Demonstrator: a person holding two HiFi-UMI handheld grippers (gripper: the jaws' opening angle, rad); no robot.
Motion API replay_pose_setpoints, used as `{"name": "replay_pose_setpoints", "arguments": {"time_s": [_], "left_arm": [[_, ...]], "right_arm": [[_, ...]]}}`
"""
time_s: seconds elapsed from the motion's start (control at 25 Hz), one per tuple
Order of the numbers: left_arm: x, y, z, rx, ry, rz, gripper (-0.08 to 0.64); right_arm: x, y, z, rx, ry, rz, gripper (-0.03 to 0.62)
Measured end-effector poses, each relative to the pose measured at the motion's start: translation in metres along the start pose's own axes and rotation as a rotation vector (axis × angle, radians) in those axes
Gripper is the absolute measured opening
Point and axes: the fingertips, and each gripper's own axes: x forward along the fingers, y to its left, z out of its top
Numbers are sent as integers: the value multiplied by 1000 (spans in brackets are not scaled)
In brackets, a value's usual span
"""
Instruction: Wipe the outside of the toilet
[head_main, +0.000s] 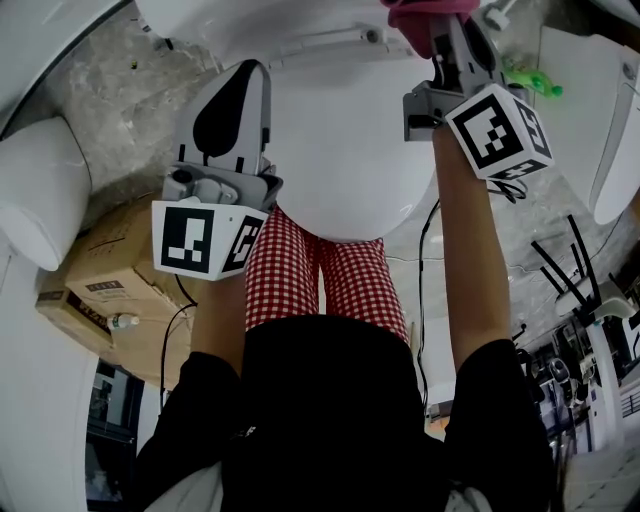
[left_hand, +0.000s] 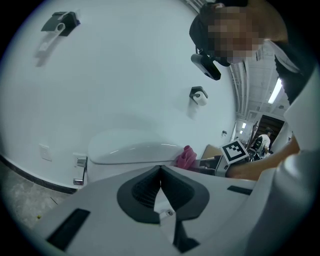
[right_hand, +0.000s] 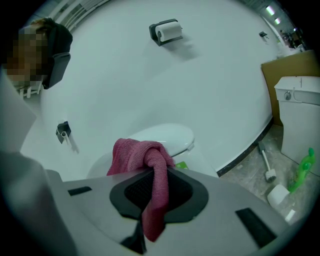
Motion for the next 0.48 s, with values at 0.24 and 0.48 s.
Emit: {"name": "replay_pose_setpoints", "arguments": {"time_s": [0.24,0.48], "left_arm": [[0,-2,2,2,-5,2,9],[-2,-2,-2,-2,-1,5,9]], "right_arm": [[-6,-10,8,-2,-16,-18,55],[-9,-18,12,-5,-27,-34,55]]}}
